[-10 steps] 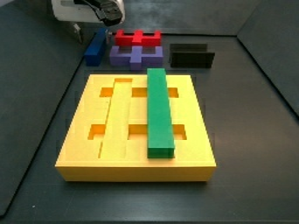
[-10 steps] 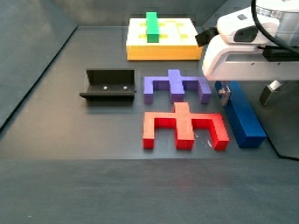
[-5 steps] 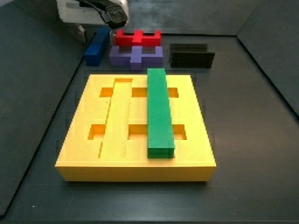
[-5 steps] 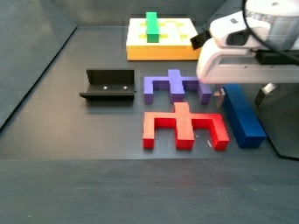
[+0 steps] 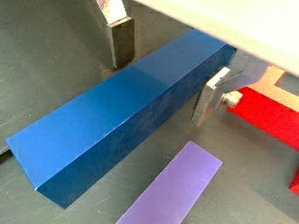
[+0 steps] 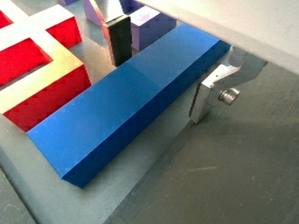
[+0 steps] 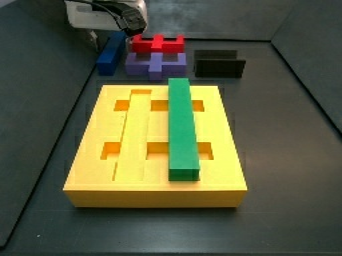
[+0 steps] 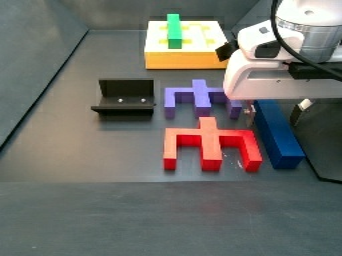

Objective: Pick up the blue object. Move up. Move to above the board. Insert the blue object.
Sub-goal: Pick up the blue object.

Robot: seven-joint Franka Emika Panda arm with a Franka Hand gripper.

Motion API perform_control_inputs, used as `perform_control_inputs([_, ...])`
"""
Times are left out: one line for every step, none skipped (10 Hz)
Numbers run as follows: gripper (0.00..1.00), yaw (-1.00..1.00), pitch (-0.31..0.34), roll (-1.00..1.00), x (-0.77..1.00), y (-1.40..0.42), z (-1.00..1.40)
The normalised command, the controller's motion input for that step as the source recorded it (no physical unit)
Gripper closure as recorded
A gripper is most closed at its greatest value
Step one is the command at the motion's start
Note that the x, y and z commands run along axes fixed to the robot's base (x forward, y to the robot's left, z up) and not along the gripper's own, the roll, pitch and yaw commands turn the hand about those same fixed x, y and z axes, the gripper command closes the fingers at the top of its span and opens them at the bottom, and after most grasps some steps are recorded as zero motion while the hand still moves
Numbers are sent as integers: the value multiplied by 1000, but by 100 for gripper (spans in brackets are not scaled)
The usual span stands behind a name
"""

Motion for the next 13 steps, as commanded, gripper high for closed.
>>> perform_control_inputs([0, 0, -3, 0, -37, 0, 0])
perform_control_inputs([100, 0, 0, 0, 0, 0, 0])
perform_control_inputs([100, 0, 0, 0, 0, 0, 0])
perform_control_inputs([100, 0, 0, 0, 0, 0, 0])
perform_control_inputs([100, 0, 0, 0, 0, 0, 0])
perform_control_inputs([100, 0, 0, 0, 0, 0, 0])
perform_control_inputs([100, 0, 0, 0, 0, 0, 0])
perform_control_inputs([100, 0, 0, 0, 0, 0, 0])
perform_control_inputs([100, 0, 0, 0, 0, 0, 0])
perform_control_inputs([100, 0, 0, 0, 0, 0, 0])
perform_control_inputs([100, 0, 0, 0, 0, 0, 0])
perform_control_inputs([100, 0, 0, 0, 0, 0, 0])
perform_control_inputs([100, 0, 0, 0, 0, 0, 0])
